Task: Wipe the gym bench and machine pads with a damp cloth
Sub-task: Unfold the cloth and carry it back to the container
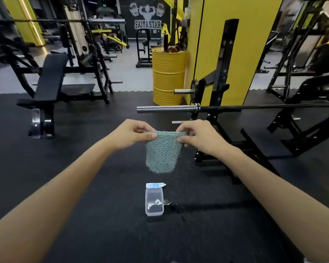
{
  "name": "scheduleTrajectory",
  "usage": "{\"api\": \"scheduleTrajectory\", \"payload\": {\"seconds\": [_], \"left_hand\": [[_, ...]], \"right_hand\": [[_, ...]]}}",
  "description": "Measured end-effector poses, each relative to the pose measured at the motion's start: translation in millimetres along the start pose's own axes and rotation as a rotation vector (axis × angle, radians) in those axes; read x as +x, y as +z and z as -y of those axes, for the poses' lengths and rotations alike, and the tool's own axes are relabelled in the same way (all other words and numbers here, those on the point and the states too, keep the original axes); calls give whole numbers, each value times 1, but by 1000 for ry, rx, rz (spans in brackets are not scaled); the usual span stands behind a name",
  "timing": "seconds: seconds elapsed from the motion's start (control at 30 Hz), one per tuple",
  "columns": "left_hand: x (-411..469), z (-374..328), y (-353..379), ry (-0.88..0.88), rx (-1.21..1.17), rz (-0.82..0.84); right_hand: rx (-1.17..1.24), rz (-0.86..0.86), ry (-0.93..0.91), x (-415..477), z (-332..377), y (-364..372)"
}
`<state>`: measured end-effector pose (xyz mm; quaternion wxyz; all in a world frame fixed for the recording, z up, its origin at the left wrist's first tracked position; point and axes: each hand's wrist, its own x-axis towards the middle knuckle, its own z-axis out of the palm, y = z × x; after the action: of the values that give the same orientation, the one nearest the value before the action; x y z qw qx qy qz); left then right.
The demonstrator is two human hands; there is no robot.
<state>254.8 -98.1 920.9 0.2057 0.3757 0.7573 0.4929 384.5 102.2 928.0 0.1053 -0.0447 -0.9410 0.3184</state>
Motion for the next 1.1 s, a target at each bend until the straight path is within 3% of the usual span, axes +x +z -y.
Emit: {"api": "scheduleTrajectory", "payload": {"seconds": [0.37,0.6,0.83,1.1], "left_hand": [[156,94,-46,-164,-43,6],[207,171,-56,-221,-63,24],[229,289,-40,-240,-39,80],[226,482,42,-233,-76,83]], "right_hand": [[-19,109,24,172,-96,32],[46,138,118,232,-145,81],[107,121,174,248,-210,185],[135,120,194,221,-336,352]]}}
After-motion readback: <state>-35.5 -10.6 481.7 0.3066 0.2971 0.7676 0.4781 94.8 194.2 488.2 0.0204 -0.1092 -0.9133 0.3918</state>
